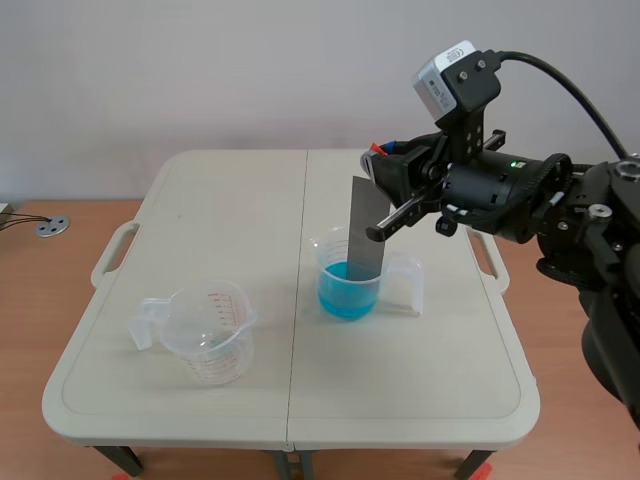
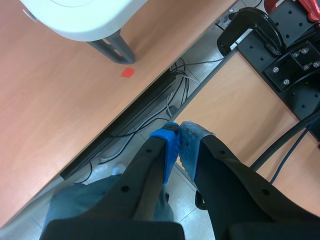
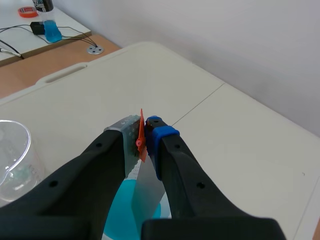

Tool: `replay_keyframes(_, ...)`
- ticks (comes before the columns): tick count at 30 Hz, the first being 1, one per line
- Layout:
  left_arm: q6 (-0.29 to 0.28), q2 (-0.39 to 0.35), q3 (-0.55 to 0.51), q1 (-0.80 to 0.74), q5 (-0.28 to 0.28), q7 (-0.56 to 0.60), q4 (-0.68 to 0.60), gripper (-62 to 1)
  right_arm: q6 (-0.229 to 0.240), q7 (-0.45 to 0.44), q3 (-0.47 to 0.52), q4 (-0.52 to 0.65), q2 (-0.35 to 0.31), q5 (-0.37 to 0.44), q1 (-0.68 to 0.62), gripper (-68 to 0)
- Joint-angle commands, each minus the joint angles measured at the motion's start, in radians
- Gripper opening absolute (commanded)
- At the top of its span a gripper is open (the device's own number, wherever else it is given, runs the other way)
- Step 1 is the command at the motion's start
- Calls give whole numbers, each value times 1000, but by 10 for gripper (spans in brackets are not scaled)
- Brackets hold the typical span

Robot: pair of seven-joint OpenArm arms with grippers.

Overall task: Hold the metal plate by the orange handle, dip it into the blue solution, take it out and point at it, then put the plate back in the beaker on the left.
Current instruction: 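Lower the plate into the blue solution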

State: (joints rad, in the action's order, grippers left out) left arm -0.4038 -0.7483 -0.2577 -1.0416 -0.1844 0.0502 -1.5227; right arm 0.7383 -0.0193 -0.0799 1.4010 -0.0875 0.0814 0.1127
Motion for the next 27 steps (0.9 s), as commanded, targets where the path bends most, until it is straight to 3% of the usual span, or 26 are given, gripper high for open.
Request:
replay_keyframes(1,-2,8,-5,-2,-6,13,-10,-596,7,-21,5,-16,5,14,45,-662)
replay_keyframes(12,-2,8,-5,5,-6,11,-10,-596,7,-26,-26,-100,13,-20,76,-662)
replay_keyframes(27,-3,8,-5,14,-6,2,-10,-596,7,-14,-35,-103,13,-75,53,-662)
